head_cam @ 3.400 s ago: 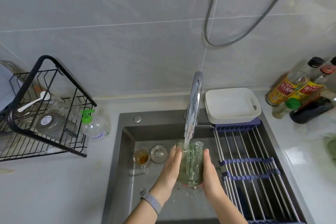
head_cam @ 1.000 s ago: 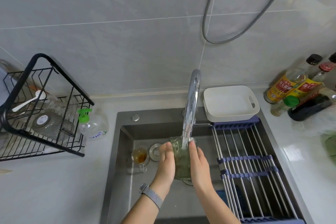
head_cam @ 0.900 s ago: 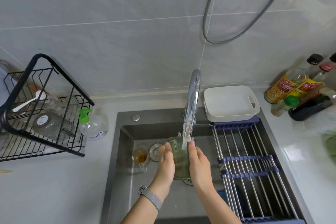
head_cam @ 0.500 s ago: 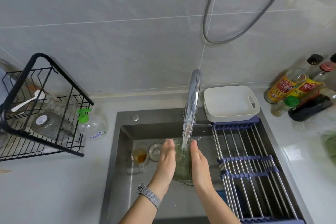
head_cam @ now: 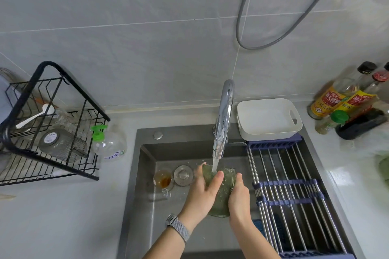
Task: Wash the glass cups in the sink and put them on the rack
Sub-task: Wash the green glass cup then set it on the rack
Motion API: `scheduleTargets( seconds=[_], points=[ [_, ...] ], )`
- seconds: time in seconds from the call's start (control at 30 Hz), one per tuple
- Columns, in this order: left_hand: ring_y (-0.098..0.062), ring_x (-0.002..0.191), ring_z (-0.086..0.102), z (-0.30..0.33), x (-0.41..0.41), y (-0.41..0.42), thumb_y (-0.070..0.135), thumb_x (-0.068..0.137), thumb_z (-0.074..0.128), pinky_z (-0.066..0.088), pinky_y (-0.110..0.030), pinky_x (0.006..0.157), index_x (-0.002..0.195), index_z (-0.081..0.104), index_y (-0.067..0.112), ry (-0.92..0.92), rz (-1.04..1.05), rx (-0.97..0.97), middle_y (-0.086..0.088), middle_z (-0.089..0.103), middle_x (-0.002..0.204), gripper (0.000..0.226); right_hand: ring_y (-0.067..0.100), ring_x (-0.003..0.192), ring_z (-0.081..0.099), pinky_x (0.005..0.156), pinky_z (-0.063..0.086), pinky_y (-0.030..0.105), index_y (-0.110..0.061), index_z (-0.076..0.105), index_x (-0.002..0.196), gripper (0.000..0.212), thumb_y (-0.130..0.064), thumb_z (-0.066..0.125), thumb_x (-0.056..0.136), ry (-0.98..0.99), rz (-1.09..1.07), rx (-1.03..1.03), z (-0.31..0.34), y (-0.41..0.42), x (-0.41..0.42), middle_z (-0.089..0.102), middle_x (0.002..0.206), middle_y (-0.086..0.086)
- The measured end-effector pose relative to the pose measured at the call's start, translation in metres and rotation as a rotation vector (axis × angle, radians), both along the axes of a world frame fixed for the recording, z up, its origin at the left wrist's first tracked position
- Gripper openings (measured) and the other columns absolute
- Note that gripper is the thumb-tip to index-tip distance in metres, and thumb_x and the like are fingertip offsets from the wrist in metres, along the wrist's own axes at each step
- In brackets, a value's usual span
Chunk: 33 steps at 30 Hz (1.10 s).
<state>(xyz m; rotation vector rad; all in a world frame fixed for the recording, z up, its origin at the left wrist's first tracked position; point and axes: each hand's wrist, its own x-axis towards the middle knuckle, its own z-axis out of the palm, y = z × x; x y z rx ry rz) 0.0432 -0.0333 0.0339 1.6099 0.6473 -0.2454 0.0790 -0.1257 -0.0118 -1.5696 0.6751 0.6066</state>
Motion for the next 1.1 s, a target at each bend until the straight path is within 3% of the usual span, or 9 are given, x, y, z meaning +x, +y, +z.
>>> scheduleTargets(
  seconds=[0.13,0.23,0.4,0.47,0.63,0.8,0.93,1.03,1.1],
  points=[
    [-0.004,0.107,0.057,-0.002,0.005,0.006,0.053,0.098,0.029,0.040,-0.024,0.098,0.113,0.057,0.031,0.087,0.262,-0.145,0.018,0.061,0.112,0.039,0.028,0.088,0.070,0.091,0.053,0.049,-0.010,0.072,0.082,0.058,-0.048,0.031,0.099,-0.034,0.013,0.009,-0.001,-0.001,-0.003,0.075,0.085,0.006],
    [-0.018,0.139,0.037,-0.006,0.003,0.008,0.053,0.099,0.028,0.029,-0.034,0.113,0.145,0.037,0.021,0.131,0.288,-0.166,0.007,0.042,0.145,0.056,0.027,0.091,0.071,0.092,0.053,0.049,-0.011,0.073,0.087,0.056,-0.046,0.032,0.102,-0.036,0.040,0.098,0.007,0.000,-0.005,0.076,0.088,0.007],
    [-0.018,0.141,0.036,-0.011,0.002,0.015,0.090,0.069,0.033,0.029,-0.041,0.118,0.147,0.037,0.026,0.183,0.304,-0.202,0.006,0.037,0.153,0.101,0.017,0.124,0.056,0.108,0.040,0.047,-0.024,0.054,0.133,0.074,-0.075,0.052,0.080,0.006,0.187,0.224,0.003,0.004,-0.011,0.059,0.135,-0.002],
    [-0.018,0.143,0.031,-0.010,0.003,0.018,0.077,0.082,0.026,0.027,-0.039,0.118,0.150,0.031,0.026,0.206,0.216,-0.194,0.006,0.031,0.156,0.084,0.016,0.131,0.049,0.112,0.035,0.047,-0.029,0.042,0.142,0.094,-0.085,0.054,0.068,-0.001,0.205,0.242,-0.028,-0.003,-0.013,0.050,0.143,-0.006],
    [-0.010,0.134,0.039,-0.011,-0.001,0.023,0.079,0.073,0.053,0.034,-0.031,0.110,0.148,0.027,0.036,0.162,-0.027,-0.146,0.013,0.036,0.152,0.090,0.021,0.116,0.062,0.107,0.042,0.047,-0.017,0.061,0.127,0.068,-0.066,0.037,0.086,-0.020,0.214,0.348,0.004,-0.003,-0.008,0.068,0.121,0.006],
    [-0.005,0.120,0.054,-0.023,-0.003,0.033,0.069,0.057,0.079,0.047,-0.022,0.096,0.144,0.034,0.031,0.115,0.035,-0.189,0.009,0.053,0.138,0.105,0.025,0.109,0.066,0.104,0.044,0.052,-0.010,0.062,0.122,0.057,-0.049,0.027,0.099,0.035,0.137,0.408,0.008,-0.002,-0.010,0.071,0.114,0.011],
    [0.006,0.095,0.066,-0.023,-0.001,0.029,0.033,0.070,0.084,0.052,-0.013,0.079,0.135,0.040,0.021,0.055,0.136,-0.175,0.013,0.066,0.112,0.079,0.024,0.103,0.069,0.100,0.048,0.049,-0.013,0.066,0.117,0.053,-0.049,0.031,0.100,0.054,0.152,0.451,0.014,-0.002,-0.005,0.073,0.108,0.010],
    [-0.004,0.121,0.055,-0.020,0.000,0.025,0.052,0.057,0.088,0.048,-0.024,0.100,0.144,0.032,0.030,0.057,0.077,-0.045,0.010,0.055,0.134,0.105,0.025,0.111,0.066,0.106,0.042,0.050,-0.012,0.065,0.121,0.055,-0.052,0.035,0.098,0.065,0.144,0.531,0.018,-0.002,-0.004,0.070,0.117,0.011],
    [-0.001,0.120,0.052,-0.016,0.000,0.023,0.052,0.065,0.083,0.046,-0.017,0.095,0.144,0.032,0.032,0.024,0.040,0.010,0.016,0.052,0.133,0.095,0.026,0.112,0.065,0.107,0.041,0.050,-0.011,0.065,0.121,0.055,-0.052,0.037,0.096,0.076,0.136,0.574,0.017,-0.004,-0.004,0.069,0.117,0.012]
  ],
)
